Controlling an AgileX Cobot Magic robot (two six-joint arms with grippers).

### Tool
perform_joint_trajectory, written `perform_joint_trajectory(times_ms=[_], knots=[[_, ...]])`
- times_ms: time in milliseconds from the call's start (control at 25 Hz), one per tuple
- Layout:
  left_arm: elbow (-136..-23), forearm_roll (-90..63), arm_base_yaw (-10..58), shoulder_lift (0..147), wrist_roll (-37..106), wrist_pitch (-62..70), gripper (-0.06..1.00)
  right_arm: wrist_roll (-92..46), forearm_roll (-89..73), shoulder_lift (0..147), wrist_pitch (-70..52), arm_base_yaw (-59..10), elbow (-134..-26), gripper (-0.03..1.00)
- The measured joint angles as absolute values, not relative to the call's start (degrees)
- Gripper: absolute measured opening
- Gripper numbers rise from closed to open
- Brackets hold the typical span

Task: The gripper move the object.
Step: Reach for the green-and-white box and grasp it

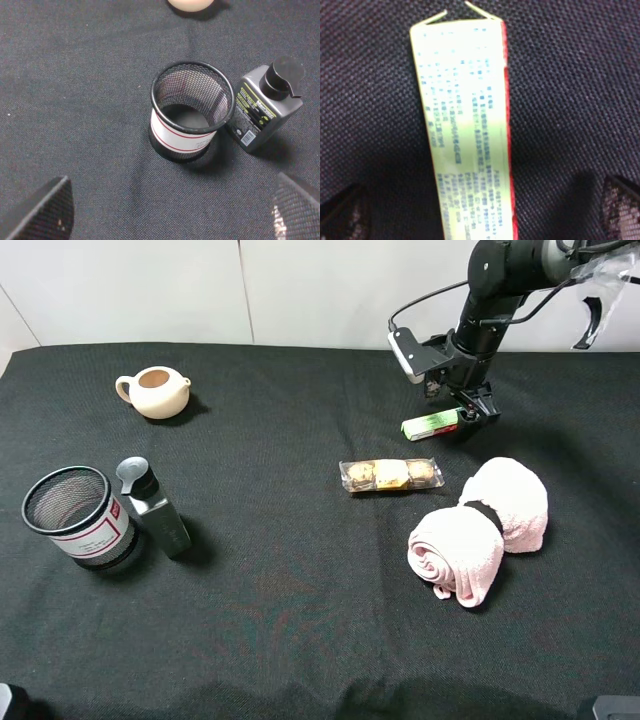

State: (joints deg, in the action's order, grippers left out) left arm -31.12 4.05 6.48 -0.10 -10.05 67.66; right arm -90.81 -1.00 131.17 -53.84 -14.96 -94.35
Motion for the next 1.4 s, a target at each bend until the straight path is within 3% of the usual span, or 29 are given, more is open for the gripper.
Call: perform_joint_trajectory(times_ms=[1400], knots=[[-31.1, 4.0, 6.5, -0.1, -10.0, 67.7, 0.83, -90.8, -1.1, 132.0, -53.7, -15.0, -94.3, 0.69]])
